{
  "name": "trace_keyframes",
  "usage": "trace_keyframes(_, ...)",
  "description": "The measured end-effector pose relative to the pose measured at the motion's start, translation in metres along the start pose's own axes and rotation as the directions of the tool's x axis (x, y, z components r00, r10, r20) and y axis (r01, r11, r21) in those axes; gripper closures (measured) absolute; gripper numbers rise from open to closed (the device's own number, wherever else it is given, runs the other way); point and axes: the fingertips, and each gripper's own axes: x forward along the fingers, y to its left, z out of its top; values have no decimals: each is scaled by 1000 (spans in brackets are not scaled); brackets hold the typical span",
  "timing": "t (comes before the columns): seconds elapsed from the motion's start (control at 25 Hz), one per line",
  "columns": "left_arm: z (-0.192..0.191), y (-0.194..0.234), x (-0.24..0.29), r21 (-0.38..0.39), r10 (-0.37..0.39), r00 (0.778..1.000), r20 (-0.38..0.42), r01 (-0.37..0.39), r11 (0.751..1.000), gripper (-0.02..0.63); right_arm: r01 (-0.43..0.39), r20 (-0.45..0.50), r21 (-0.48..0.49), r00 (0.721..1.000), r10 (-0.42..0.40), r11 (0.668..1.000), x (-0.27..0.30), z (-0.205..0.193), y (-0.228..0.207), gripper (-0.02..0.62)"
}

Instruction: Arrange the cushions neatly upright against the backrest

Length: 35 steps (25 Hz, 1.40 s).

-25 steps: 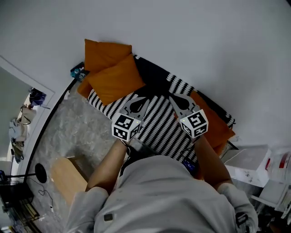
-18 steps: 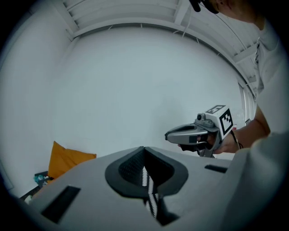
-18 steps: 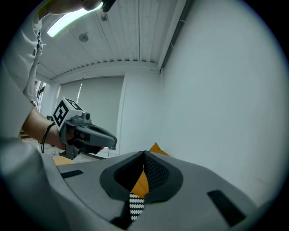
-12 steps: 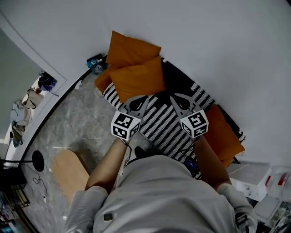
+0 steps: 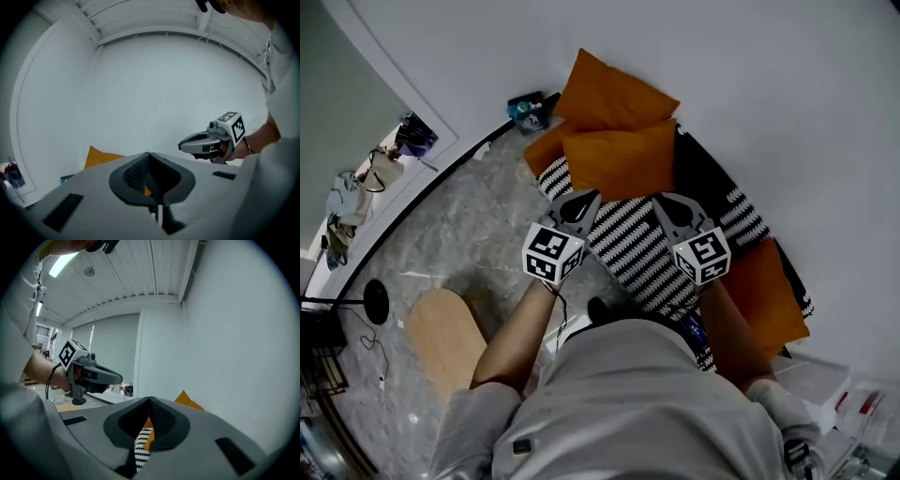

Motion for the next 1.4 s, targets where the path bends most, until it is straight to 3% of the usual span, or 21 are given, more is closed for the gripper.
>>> trace_keyframes(0.32,-8,28,27,-16,25,999,-25,-25,1000,597,-49,-7,15,999,49,999,36,-5,-21,569)
trace_keyframes(0.84,9,31,115,26,53,998,-42,-52,998,597,-61,22,40,998,60,997,39,-13,-113,569)
trace_keyframes(1.12,12,25,150,33,32,998,-56,-30,999,597,-44,13,65,999,43,997,33,-23,-140,569)
trace_keyframes(1.4,-2,45,184,26,-7,997,-83,9,1000,595,-31,-12,90,999,32,995,56,-40,-163,569)
